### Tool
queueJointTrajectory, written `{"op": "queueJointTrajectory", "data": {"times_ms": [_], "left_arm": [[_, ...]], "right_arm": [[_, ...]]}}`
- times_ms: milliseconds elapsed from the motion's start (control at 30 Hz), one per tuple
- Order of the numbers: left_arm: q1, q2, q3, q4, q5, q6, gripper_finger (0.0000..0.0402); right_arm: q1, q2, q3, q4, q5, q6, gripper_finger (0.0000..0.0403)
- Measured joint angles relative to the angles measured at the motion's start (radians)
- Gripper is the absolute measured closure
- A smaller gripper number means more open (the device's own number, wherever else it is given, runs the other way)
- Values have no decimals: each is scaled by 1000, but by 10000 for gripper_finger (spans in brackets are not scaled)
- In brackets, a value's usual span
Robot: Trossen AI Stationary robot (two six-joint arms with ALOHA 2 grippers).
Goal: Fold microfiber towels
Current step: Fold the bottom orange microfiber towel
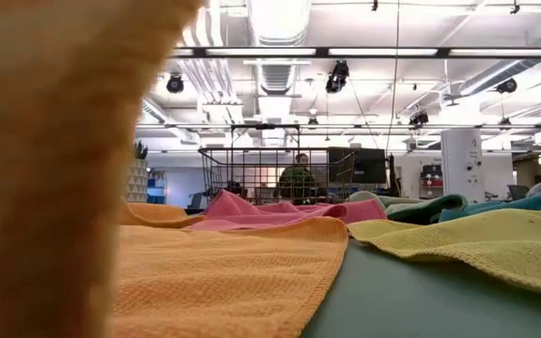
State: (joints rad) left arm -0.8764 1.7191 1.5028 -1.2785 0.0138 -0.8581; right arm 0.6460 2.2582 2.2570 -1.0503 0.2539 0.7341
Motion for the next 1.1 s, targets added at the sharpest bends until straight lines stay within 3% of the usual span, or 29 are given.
{"op": "queueJointTrajectory", "data": {"times_ms": [333,567,1100], "left_arm": [[45,2,-97,12,-179,9,402],[131,0,-147,13,-215,92,402],[270,0,-304,83,-259,262,402]], "right_arm": [[-8,0,-35,-91,60,7,394],[-48,0,-63,-196,104,-2,394],[-125,1,-178,-187,92,-47,394]]}}
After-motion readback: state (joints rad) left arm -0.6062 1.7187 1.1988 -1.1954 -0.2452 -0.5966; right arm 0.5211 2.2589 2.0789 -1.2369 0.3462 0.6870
